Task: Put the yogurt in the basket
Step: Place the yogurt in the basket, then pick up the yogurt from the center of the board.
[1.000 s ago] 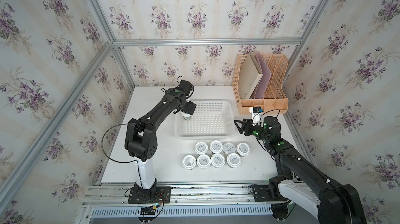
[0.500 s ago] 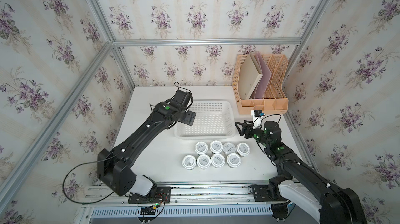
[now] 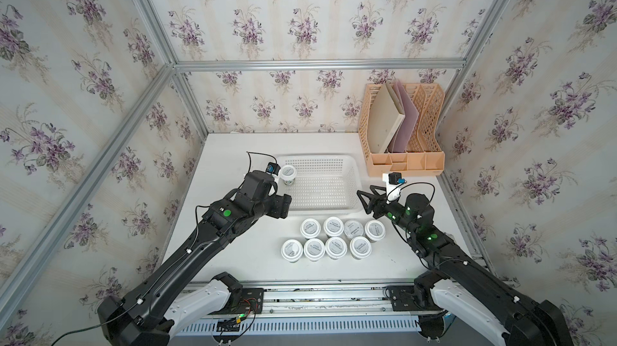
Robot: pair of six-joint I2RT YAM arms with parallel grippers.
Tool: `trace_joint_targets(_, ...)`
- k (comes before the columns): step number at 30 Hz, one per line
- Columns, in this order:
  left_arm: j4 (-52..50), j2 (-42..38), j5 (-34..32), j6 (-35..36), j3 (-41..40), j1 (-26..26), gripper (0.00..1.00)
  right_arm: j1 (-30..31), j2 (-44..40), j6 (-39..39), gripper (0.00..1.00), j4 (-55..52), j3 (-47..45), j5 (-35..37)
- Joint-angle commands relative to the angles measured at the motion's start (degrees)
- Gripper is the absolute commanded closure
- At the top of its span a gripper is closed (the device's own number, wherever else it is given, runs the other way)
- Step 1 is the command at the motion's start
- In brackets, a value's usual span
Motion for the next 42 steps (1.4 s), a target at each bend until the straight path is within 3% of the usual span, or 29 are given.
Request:
trace_joint_targets(1,-2.5,-2.1,1.3,-0.4,-1.0,-0.3,0.17,0.4,-0.3,-0.5,0.29,-0.2,0.0,2.2)
trace_joint_targets(9,-5.1,-8.4,3.0,-3.9,-7.7,-3.2,0.27,2.6,1.5,-1.4,0.31,-1.7,1.4,3.5)
trace_joint_targets(16,-13.7,-8.9,0.0,-6.5,-5.9,-9.7,0.27,3.9,1.4,-1.8,0.32,-2.2,1.7,5.2)
trace_joint_targets(24,-15.2,-3.8,-2.0,-10.4,-6.5,-17.3,0.27,4.4,1.8,-1.9,0.32,-2.8,2.0,5.5)
trace_joint_targets(42,-8.6,6.4,-0.2,-11.9,-8.2,-20.3,0.24,4.5,1.2,-1.8,0.31,-3.0,1.9,5.7)
